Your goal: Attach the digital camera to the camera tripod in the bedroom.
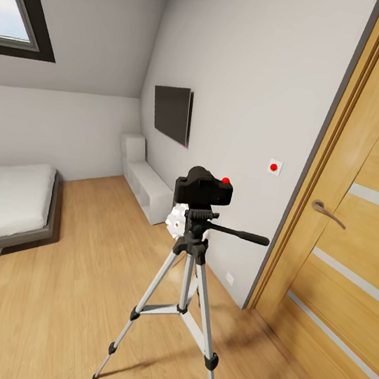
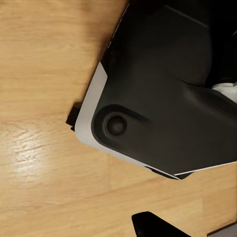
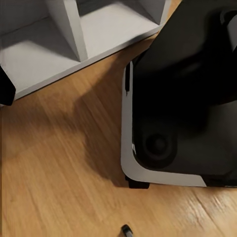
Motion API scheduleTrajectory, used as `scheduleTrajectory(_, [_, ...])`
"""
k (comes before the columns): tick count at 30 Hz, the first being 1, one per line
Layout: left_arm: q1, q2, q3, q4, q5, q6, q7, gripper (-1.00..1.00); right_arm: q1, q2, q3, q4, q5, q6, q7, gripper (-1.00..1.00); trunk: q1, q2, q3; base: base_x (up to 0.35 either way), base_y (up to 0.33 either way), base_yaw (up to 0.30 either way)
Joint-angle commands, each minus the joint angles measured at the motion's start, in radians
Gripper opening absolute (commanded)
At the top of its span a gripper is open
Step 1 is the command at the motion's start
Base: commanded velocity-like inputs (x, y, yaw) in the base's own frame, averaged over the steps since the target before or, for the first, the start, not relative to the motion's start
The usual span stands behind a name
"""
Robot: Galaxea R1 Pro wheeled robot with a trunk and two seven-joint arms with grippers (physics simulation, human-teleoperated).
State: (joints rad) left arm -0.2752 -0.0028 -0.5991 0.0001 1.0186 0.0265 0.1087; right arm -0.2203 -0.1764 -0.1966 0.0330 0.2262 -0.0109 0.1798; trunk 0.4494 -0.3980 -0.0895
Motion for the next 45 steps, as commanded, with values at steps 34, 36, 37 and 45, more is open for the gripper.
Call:
scheduleTrajectory(34, [-0.001,0.02,-0.008,0.0,0.009,0.001,0.006,1.0,0.008,0.006,-0.012,0.002,0.006,-0.011,-0.017,1.0,0.001,-0.002,0.053,0.0,0.0,0.0])
scheduleTrajectory(36, [-0.001,0.02,-0.008,0.0,0.009,-0.002,0.006,1.0,0.008,0.006,-0.012,0.002,0.006,-0.011,-0.017,1.0,0.001,-0.002,0.056,0.0,0.0,0.0])
scheduleTrajectory(37, [-0.001,0.02,-0.008,0.0,0.009,-0.004,0.006,1.0,0.008,0.006,-0.012,0.002,0.006,-0.012,-0.017,1.0,0.001,-0.002,0.057,0.0,0.0,0.0])
scheduleTrajectory(45, [-0.001,0.021,-0.01,-0.002,0.006,-0.011,0.005,1.0,0.009,0.006,-0.012,0.002,0.006,-0.012,-0.018,1.0,0.001,-0.002,0.07,0.0,0.0,0.0])
